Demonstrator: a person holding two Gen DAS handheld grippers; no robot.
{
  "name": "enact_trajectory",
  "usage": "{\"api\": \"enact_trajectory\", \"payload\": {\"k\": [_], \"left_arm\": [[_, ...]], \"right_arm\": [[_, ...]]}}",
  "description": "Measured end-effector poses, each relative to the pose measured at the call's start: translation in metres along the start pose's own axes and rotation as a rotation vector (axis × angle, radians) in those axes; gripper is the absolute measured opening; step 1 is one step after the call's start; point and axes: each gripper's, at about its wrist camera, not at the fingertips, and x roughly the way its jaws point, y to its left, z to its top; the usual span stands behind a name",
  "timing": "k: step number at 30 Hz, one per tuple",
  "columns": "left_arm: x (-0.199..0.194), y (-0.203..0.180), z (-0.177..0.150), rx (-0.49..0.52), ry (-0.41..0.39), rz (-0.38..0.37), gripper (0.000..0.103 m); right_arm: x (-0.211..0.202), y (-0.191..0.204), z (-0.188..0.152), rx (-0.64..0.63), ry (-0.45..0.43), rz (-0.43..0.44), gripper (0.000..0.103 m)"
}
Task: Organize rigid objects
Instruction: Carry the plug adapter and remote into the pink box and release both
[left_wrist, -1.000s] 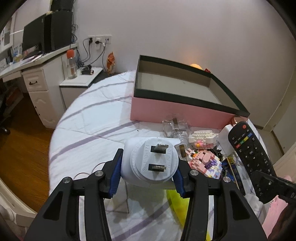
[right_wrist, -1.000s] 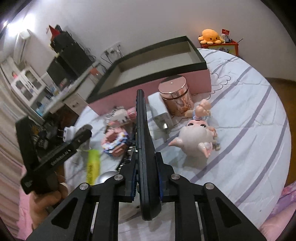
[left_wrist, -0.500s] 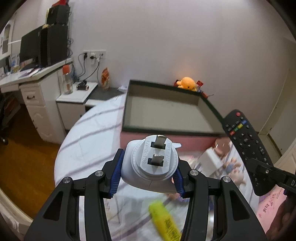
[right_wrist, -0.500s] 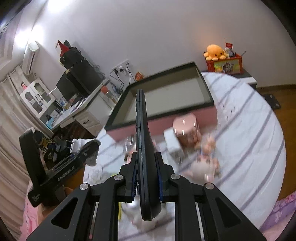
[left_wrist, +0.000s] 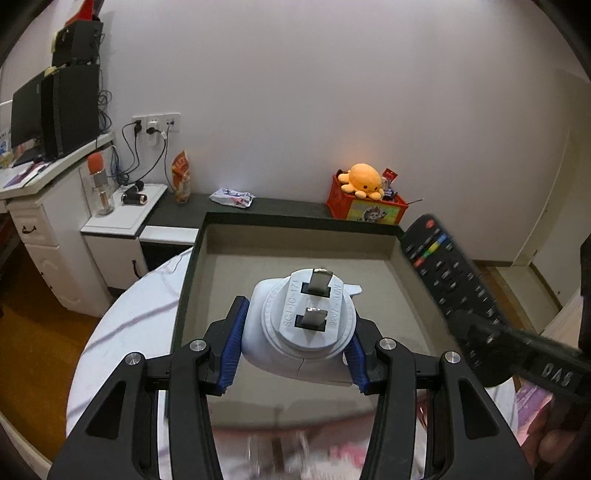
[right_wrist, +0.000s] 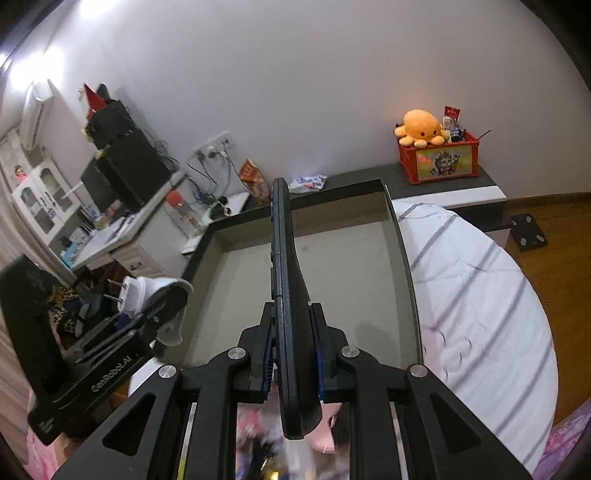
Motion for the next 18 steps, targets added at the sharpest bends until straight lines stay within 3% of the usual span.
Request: {"api": "enact_trajectory", "payload": {"k": [5,14,15,16,17,18], "left_arm": [[0.036,0.007,0.008,-0.004,0.047,0.011,0.048],[0.077,0.010,-0.004,0.009,0.161,0.055,0.049],[0.078,0.008,-0.004,0.014,0.164,0.066,0.060],[0.077,0.007,-0.003,0.022,0.164,0.073,0.083],[0.075,0.006,-0.003,0.033,0.160,0.081,0.092],[0.071,0.005,-0.002,0.039,0.143,0.106,0.097]], "right_arm": [[0.038,-0.005,0.007,-0.006,0.080,-0.049,0.017],[0.079,-0.016,0.004,-0.007,0.199,-0.134,0.018],[0.080,-0.018,0.003,-0.007,0.206,-0.143,0.019],[0.080,-0.018,0.002,-0.009,0.206,-0.152,0.024],[0.079,-0.017,0.002,-0.011,0.202,-0.157,0.044],[0.075,-0.018,0.002,-0.012,0.189,-0.160,0.045]]}}
